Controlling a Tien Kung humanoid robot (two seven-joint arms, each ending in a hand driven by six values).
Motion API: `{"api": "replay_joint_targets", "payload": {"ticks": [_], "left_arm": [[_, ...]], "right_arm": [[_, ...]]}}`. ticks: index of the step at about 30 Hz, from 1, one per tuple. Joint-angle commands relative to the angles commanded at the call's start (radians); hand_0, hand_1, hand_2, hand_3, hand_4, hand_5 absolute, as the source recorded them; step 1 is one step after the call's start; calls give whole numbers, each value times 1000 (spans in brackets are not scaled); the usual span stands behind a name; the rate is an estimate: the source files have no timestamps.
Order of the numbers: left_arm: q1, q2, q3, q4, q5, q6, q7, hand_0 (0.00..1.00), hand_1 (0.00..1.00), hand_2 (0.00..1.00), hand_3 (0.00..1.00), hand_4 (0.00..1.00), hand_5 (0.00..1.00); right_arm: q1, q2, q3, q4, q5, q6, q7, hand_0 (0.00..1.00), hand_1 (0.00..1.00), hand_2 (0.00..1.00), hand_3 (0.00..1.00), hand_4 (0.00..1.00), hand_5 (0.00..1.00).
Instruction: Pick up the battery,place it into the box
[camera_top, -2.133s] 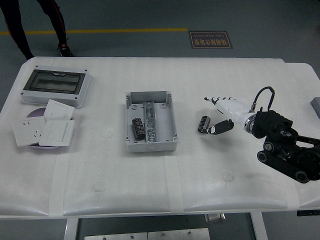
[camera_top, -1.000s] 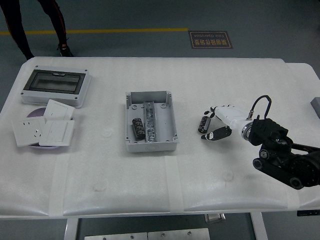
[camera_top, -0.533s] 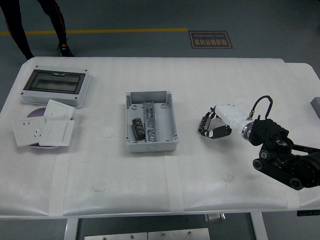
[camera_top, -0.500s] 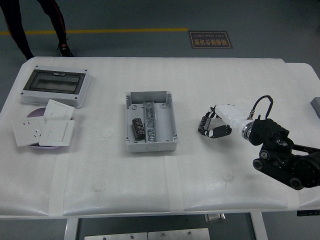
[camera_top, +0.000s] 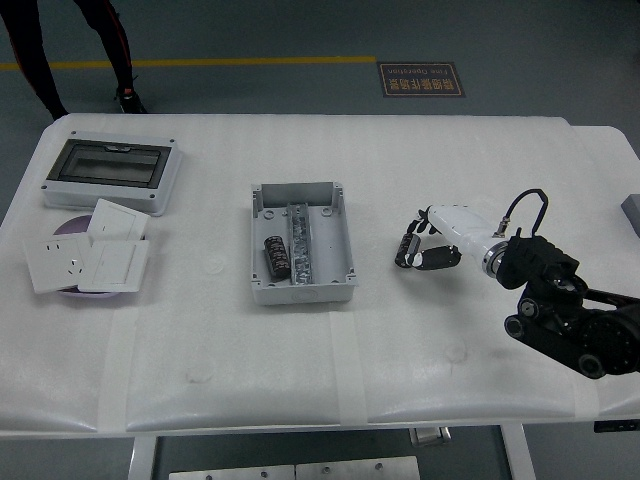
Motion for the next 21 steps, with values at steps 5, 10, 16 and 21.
{"api": "replay_joint_targets", "payload": {"ticks": [5, 10, 16, 21], "left_arm": [[-1, -1, -19, 0, 18, -19, 7, 727, 676, 508, 511, 266, 2], [-3, -3, -32, 0, 37, -34, 15, 728, 680, 498, 509, 277, 2], [-4, -3, -36, 0, 52, -39, 14, 728, 690, 482, 508, 250, 2], [-4, -3, -31, 0, 53, -38, 10, 728, 687, 469, 506, 185, 2]], "right_arm": [[2, 1, -3, -5, 13, 16, 7, 824, 647, 556, 653, 816, 382], [5, 0, -4, -6, 24, 24, 15, 847, 666, 603, 693, 858, 418], [12, -6, -4, -8, 44, 23, 29, 859, 678, 622, 741, 938, 524], [18, -11, -9, -8, 54, 26, 35, 872, 690, 647, 775, 998, 629]]}}
